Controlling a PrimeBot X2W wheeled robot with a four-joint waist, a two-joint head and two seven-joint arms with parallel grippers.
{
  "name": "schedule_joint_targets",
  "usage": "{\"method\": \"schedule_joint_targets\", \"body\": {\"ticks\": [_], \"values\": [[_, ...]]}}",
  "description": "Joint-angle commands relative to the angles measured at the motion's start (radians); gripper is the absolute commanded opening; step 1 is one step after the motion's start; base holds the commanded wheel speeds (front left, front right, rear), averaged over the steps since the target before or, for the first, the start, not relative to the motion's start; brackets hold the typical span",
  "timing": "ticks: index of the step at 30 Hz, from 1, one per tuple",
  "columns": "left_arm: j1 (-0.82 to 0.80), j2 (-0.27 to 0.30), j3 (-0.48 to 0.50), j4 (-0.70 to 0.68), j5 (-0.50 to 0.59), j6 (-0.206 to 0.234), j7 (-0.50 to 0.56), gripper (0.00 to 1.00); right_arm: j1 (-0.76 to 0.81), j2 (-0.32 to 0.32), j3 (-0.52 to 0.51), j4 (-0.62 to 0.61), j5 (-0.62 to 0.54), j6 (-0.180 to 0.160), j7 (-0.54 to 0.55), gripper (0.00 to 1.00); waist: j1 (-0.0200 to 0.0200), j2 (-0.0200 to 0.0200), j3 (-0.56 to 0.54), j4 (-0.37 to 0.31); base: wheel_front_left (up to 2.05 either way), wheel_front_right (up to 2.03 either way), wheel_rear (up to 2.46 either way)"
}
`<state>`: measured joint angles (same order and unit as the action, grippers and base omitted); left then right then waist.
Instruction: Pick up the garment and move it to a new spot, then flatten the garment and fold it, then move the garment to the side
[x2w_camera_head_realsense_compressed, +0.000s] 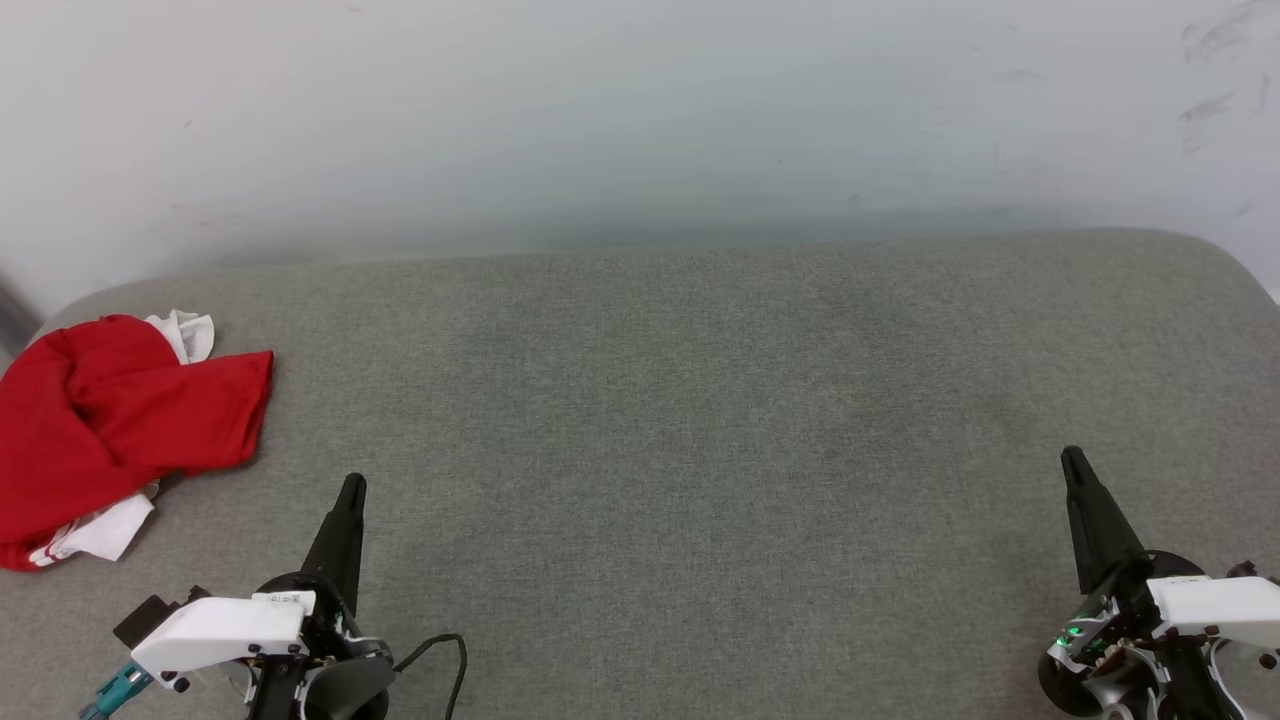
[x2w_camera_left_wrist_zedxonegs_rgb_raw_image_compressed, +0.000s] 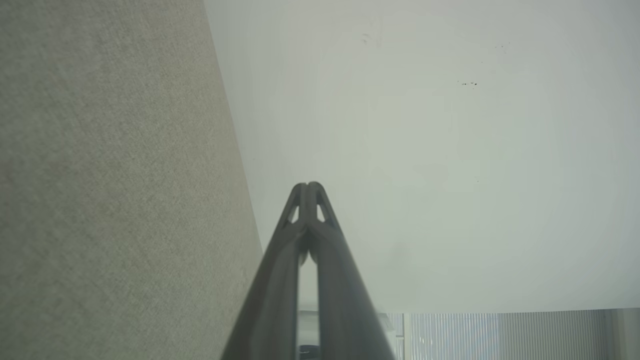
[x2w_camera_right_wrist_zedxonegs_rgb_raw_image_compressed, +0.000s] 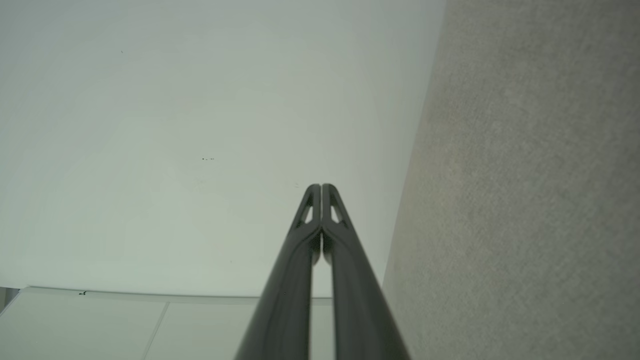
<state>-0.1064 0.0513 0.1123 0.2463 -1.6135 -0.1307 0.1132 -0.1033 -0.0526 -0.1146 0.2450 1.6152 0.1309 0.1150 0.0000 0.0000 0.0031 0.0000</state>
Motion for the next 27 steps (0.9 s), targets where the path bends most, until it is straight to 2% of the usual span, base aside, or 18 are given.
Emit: {"method": "schedule_joint_targets", "body": {"ticks": [1,27], "values": [[-0.006,-0.001,0.003,0.0,0.002,0.0,0.004,0.0,-0.011,0.004,0.001,0.001,-0.005,0.0,0.001,0.0,0.0,0.0,0.0,0.0,0.0,0.0,0.0],[-0.006,-0.001,0.003,0.0,0.002,0.0,0.004,0.0,-0.011,0.004,0.001,0.001,-0.005,0.0,0.001,0.0,0.0,0.0,0.0,0.0,0.0,0.0,0.0]]}}
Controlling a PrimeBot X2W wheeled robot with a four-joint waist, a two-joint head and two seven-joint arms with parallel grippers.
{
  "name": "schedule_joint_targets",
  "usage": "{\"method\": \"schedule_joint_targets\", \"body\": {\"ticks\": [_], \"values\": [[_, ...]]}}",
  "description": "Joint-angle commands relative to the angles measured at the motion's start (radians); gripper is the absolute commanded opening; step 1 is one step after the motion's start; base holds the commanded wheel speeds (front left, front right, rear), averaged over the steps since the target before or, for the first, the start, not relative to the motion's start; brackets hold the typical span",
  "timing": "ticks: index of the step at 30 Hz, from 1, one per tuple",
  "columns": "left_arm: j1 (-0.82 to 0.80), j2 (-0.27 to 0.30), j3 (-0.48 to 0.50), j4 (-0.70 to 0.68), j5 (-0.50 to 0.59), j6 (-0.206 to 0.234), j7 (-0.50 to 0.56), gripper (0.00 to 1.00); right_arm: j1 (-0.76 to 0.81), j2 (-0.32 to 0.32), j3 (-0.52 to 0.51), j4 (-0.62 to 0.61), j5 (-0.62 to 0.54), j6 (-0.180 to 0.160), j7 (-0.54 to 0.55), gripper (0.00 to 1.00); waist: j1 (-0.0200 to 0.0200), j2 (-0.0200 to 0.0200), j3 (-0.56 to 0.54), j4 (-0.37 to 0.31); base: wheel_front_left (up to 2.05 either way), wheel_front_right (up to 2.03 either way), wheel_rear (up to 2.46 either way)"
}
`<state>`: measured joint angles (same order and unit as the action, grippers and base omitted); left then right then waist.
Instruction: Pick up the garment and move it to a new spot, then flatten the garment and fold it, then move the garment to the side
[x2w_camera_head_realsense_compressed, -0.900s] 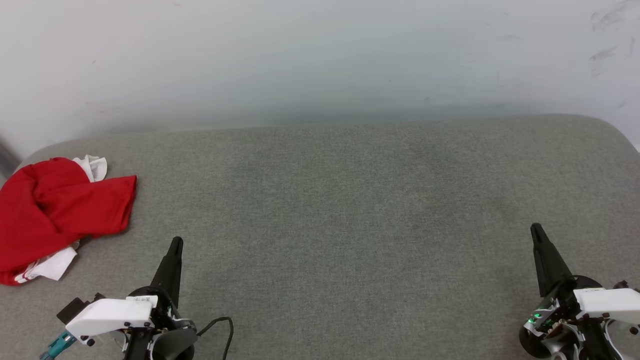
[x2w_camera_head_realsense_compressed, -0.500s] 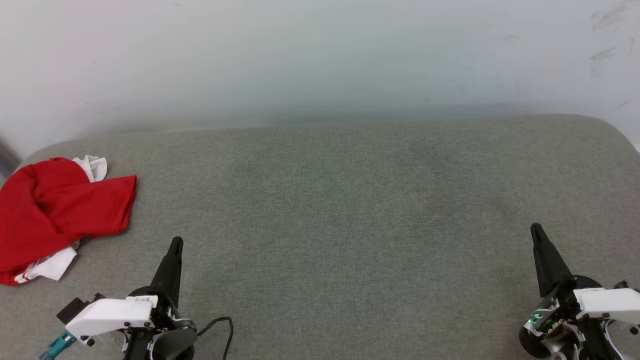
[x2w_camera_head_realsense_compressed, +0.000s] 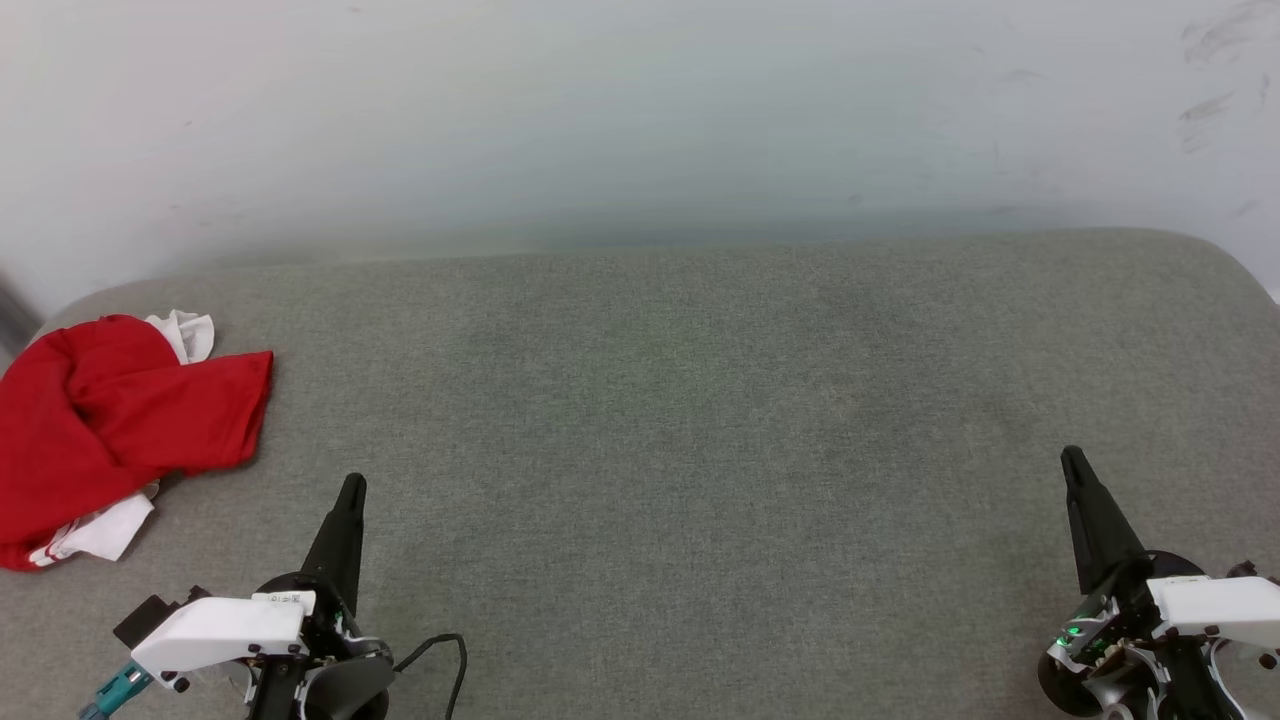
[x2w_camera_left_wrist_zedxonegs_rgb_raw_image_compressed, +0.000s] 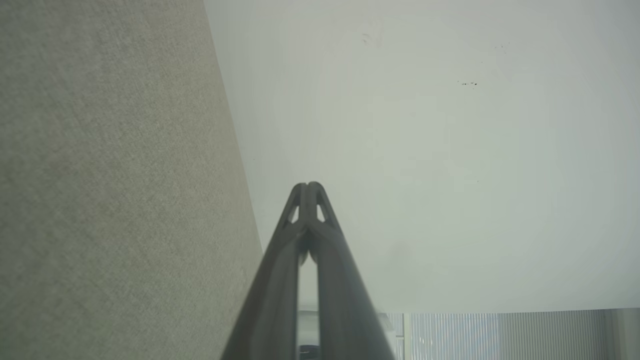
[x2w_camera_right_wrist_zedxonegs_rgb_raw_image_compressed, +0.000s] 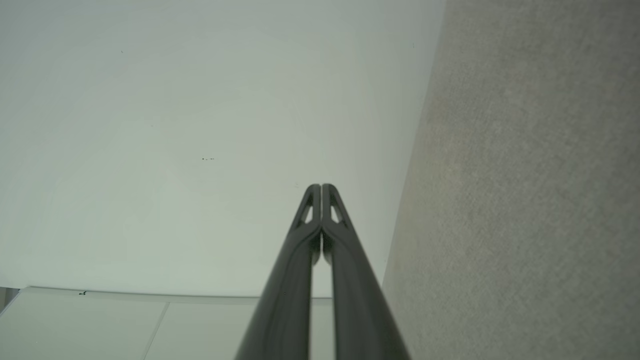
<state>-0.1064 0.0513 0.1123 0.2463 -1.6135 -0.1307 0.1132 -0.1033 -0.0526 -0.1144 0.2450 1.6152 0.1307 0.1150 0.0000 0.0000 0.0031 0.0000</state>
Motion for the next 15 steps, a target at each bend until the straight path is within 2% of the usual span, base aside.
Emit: {"method": "schedule_joint_targets", "body": {"ticks": [1,15], "values": [[-0.006,-0.001,0.003,0.0,0.002,0.0,0.004,0.0,-0.011,0.004,0.001,0.001,-0.005,0.0,0.001,0.0,0.0,0.0,0.0,0.0,0.0,0.0,0.0],[-0.006,-0.001,0.003,0.0,0.002,0.0,0.004,0.0,-0.011,0.004,0.0,0.001,-0.005,0.0,0.001,0.0,0.0,0.0,0.0,0.0,0.0,0.0,0.0]]}}
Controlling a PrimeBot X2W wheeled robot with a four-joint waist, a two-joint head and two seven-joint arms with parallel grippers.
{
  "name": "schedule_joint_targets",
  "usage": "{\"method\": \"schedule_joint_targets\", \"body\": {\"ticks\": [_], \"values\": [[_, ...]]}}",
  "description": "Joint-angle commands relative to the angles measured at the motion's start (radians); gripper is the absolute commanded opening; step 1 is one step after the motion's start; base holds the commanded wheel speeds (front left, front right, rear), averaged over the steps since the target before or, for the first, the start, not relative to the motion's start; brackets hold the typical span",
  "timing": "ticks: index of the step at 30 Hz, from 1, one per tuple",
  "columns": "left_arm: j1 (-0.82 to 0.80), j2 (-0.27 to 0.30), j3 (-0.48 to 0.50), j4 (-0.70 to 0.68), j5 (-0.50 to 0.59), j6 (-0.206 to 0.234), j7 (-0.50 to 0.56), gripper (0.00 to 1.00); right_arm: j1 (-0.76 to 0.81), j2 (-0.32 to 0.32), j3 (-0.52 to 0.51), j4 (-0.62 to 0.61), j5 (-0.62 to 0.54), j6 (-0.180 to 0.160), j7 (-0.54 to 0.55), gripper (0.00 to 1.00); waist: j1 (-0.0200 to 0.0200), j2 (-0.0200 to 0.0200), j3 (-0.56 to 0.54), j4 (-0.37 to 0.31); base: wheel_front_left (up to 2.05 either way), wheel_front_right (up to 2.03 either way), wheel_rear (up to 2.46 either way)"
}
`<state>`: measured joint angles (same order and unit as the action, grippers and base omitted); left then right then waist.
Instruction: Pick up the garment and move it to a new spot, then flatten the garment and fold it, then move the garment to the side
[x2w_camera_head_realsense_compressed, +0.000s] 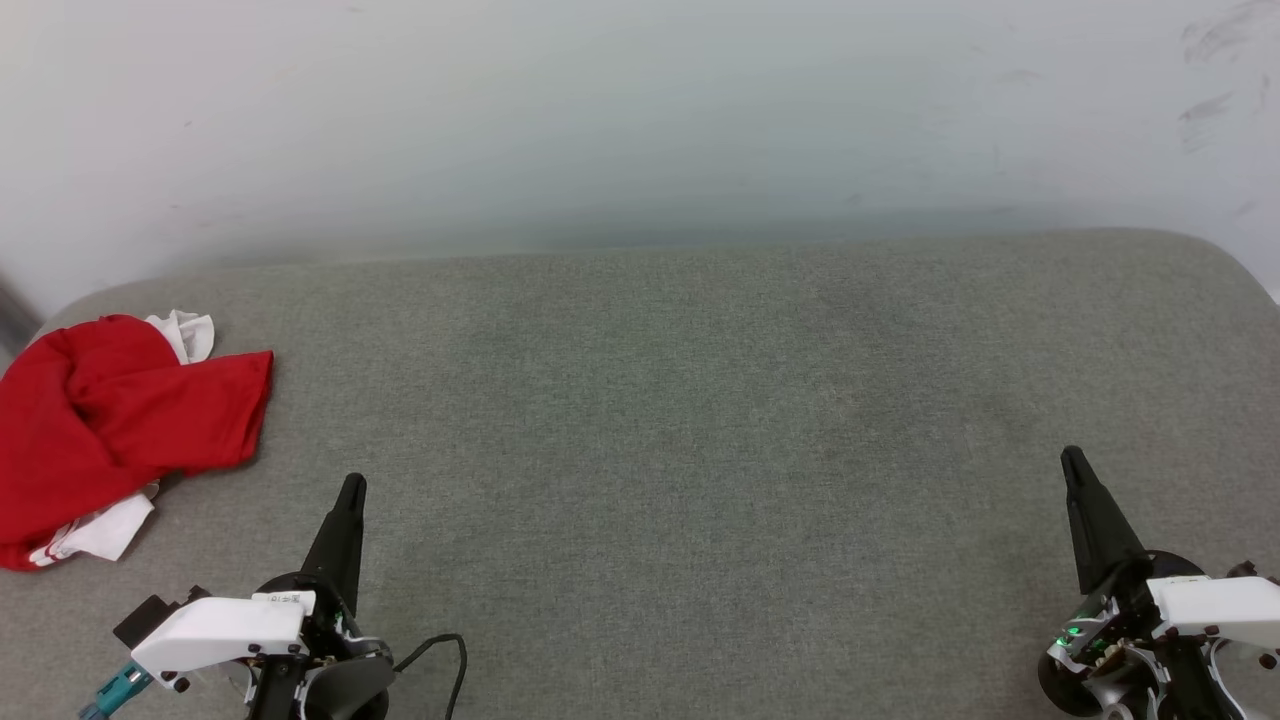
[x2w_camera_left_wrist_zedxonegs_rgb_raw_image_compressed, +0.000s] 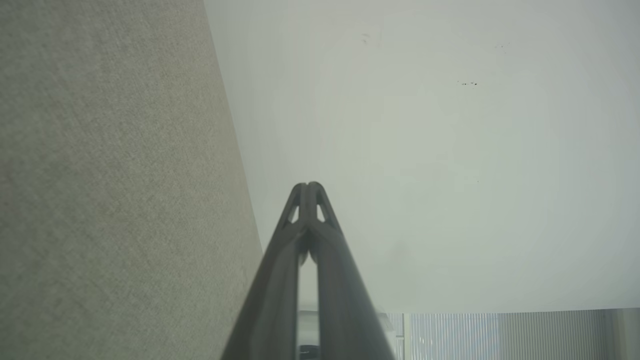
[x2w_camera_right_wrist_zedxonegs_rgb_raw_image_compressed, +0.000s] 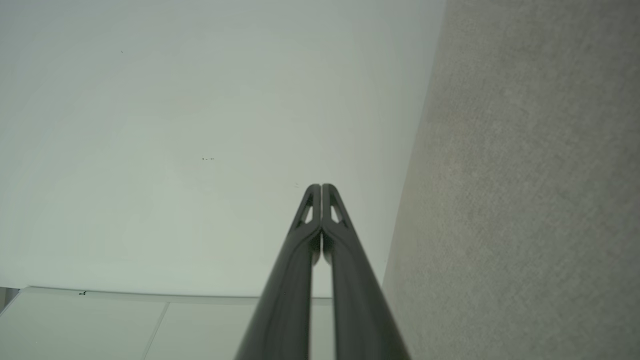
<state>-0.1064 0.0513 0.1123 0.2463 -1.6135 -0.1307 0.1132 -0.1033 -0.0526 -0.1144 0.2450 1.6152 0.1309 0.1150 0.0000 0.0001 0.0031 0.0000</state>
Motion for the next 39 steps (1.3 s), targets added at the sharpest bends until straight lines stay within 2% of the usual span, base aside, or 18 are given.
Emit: {"method": "schedule_joint_targets", "body": {"ticks": [1,2,3,4,5,6,17,24,30,39], "values": [[-0.006,-0.001,0.003,0.0,0.002,0.0,0.004,0.0,-0.011,0.004,0.001,0.001,-0.005,0.0,0.001,0.0,0.0,-0.0001,0.0,0.0,0.0,0.0,0.0],[-0.006,-0.001,0.003,0.0,0.002,0.0,0.004,0.0,-0.011,0.004,0.001,0.001,-0.005,0.0,0.001,0.0,0.0,-0.0001,0.0,0.0,0.0,0.0,0.0],[0.0,0.0,0.0,0.0,0.0,0.0,0.0,1.0,0.0,0.0,0.0,0.0,0.0,0.0,0.0,1.0,0.0,-0.0001,0.0,0.0,0.0,0.0,0.0],[0.002,0.0,-0.001,0.004,0.001,0.0,-0.002,1.0,0.002,0.0,0.001,0.003,0.0,0.0,-0.001,1.0,0.0,-0.0001,0.0,0.0,0.0,0.0,0.0],[0.008,-0.001,-0.003,0.012,0.001,0.0,-0.002,0.0,0.009,0.0,0.001,0.012,0.0,0.0,-0.001,0.0,0.0,-0.0001,0.0,0.0,0.0,0.0,0.0],[0.017,-0.002,-0.004,0.02,0.001,0.0,-0.003,1.0,0.018,0.0,0.002,0.021,-0.001,0.0,-0.001,1.0,0.0,-0.0001,0.0,0.0,0.0,0.0,0.0],[0.051,-0.002,-0.011,-0.012,0.041,0.0,-0.056,1.0,0.039,0.001,0.039,-0.002,-0.044,0.0,-0.055,1.0,0.0,-0.0001,0.002,-0.001,0.0,0.0,0.0],[0.065,-0.002,0.018,-0.026,0.113,0.0,-0.087,1.0,0.041,0.001,0.041,-0.008,-0.109,0.0,-0.087,1.0,0.0,-0.0001,0.002,-0.003,0.0,0.0,0.0],[0.071,-0.002,0.053,-0.054,0.2,0.0,-0.113,1.0,0.038,0.001,0.023,-0.017,-0.251,0.0,-0.112,1.0,0.0,-0.0001,0.003,-0.005,0.0,0.0,0.0],[0.08,-0.002,0.077,-0.132,0.395,0.0,-0.148,1.0,0.024,0.001,0.015,-0.084,-0.555,0.0,-0.148,1.0,0.0,-0.0001,0.007,-0.011,0.0,0.0,0.0]]}}
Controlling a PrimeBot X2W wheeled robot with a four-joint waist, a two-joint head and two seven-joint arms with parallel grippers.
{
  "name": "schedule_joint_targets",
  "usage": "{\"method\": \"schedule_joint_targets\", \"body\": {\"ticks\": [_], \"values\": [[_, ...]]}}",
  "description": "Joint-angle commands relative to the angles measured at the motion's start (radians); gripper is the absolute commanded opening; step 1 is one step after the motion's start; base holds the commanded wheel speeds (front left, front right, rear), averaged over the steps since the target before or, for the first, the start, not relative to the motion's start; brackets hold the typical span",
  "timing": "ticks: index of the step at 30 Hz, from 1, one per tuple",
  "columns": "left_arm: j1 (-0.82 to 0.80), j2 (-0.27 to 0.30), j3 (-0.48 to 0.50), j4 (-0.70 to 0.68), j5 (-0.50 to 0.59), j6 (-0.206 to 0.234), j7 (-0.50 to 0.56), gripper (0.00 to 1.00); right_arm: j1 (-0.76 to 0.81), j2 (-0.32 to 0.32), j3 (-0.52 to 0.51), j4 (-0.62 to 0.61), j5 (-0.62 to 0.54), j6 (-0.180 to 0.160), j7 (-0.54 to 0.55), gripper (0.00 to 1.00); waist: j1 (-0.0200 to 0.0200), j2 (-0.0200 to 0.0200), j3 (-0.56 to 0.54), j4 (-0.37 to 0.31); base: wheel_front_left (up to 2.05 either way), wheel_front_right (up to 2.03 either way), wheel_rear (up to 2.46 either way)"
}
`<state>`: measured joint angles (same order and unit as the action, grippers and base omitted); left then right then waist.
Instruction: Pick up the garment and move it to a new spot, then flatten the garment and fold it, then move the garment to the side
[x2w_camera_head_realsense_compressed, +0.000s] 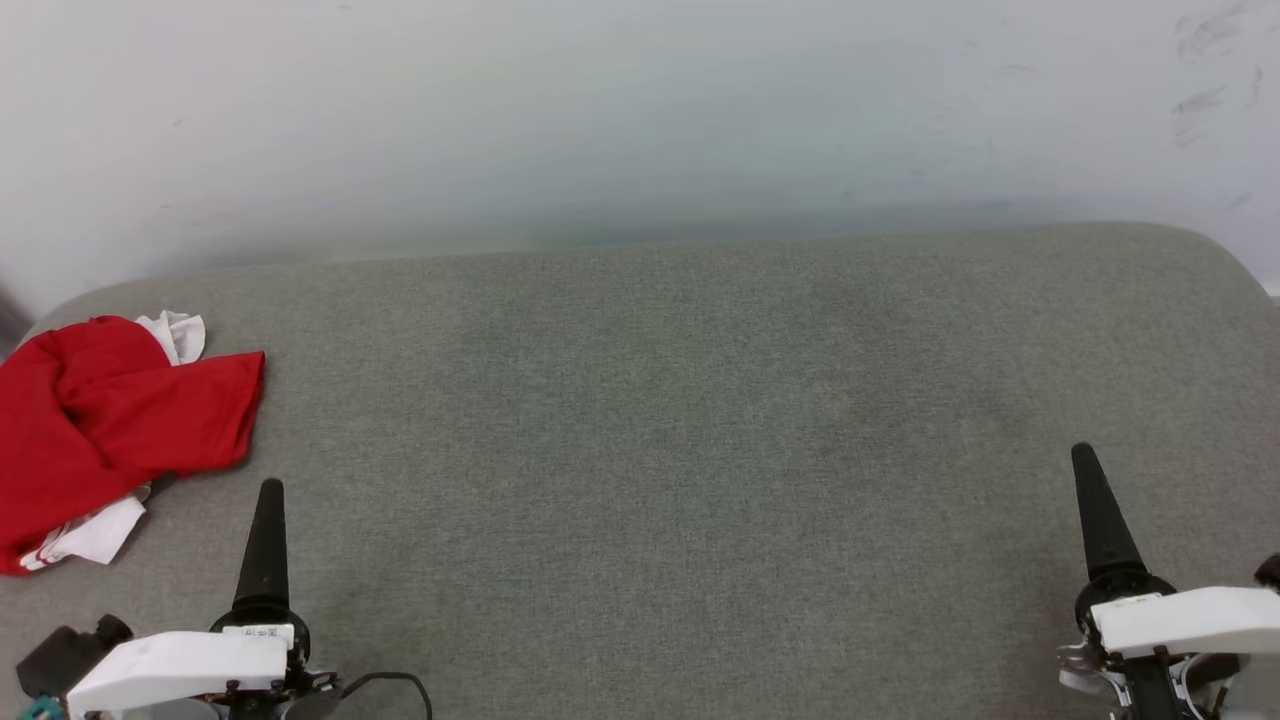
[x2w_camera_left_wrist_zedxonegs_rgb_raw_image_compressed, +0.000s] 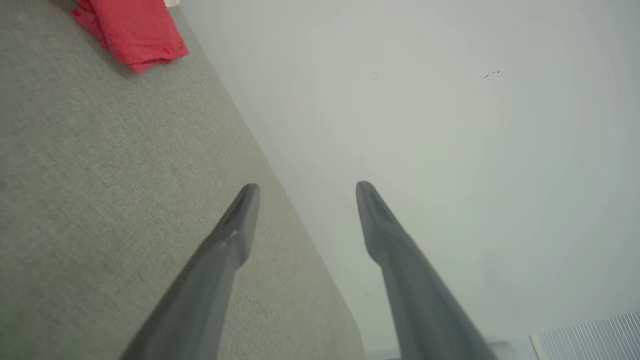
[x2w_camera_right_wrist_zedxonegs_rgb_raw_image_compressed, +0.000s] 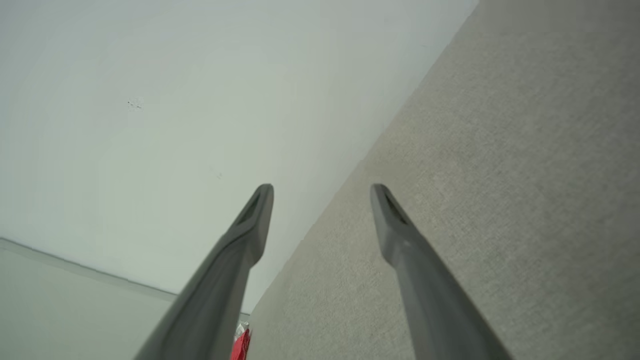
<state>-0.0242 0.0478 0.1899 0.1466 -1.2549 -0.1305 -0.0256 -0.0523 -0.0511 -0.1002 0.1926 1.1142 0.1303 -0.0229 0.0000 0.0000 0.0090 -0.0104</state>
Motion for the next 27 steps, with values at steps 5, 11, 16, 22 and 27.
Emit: {"method": "schedule_joint_targets", "body": {"ticks": [5,11,16,22,27], "values": [[0.006,0.002,-0.015,-0.084,0.152,0.0,-0.024,1.0,-0.028,0.0,0.009,-0.074,-0.202,0.0,-0.025,1.0,0.0,0.0,0.003,-0.003,0.0,0.0,0.0],[0.018,0.002,-0.061,-0.149,0.327,0.014,-0.045,1.0,-0.022,0.0,0.039,-0.11,-0.376,0.0,-0.046,1.0,0.0,0.0,0.007,-0.006,0.0,0.0,0.0],[0.032,0.002,-0.116,-0.192,0.46,0.044,-0.061,1.0,-0.012,0.0,0.051,-0.12,-0.49,0.0,-0.062,1.0,0.0,0.0,0.01,-0.008,0.0,0.0,0.0],[0.044,0.007,-0.18,-0.222,0.594,0.067,-0.08,1.0,-0.013,0.0,0.071,-0.129,-0.612,0.0,-0.082,1.0,0.0,0.0,0.015,-0.012,0.0,0.0,0.0],[0.049,0.038,-0.239,-0.232,0.685,0.113,-0.096,1.0,-0.012,0.0,0.083,-0.14,-0.705,0.0,-0.097,1.0,0.0,0.0,0.019,-0.014,0.0,0.0,0.0]]}}
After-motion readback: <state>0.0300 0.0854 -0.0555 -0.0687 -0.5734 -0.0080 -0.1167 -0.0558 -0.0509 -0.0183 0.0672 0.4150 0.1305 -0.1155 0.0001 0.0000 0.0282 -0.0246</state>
